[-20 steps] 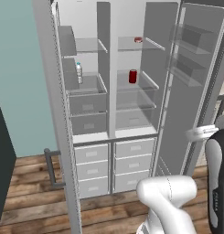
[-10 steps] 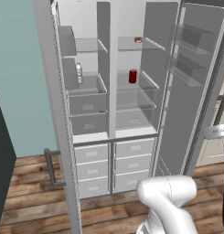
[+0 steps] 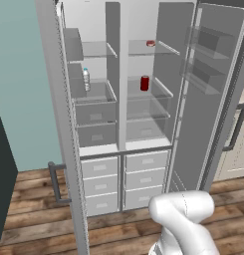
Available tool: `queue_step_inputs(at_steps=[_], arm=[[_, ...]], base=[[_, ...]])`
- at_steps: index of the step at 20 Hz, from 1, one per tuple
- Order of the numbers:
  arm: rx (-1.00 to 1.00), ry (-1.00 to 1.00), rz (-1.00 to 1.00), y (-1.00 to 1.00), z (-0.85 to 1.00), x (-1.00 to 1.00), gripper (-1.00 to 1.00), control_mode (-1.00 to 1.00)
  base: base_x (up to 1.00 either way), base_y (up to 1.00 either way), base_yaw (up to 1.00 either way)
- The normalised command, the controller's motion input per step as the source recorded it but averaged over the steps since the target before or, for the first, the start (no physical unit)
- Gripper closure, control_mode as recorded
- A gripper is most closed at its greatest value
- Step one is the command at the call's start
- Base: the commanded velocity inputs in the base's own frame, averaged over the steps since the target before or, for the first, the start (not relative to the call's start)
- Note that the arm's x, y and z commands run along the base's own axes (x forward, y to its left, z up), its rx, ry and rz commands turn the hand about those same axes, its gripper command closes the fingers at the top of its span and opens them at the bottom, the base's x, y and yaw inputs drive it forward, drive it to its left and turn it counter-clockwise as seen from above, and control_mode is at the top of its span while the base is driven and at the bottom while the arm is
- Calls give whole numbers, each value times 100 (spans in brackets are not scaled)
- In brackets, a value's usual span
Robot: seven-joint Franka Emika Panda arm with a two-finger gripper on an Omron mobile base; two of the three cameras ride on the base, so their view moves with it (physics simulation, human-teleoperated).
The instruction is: Pick up the frozen steak from the freezer, place it on any shelf in the fridge, and close the fridge and freezer doors when done.
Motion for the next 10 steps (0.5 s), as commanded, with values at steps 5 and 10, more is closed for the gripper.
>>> queue_step_inputs(at_steps=[5,10], arm=[[6,0,0,-89,0,0,-100,-100],[6,-1,1,-73,0,0,-100,-100]], base=[[0,0,0],[0,0,0]])
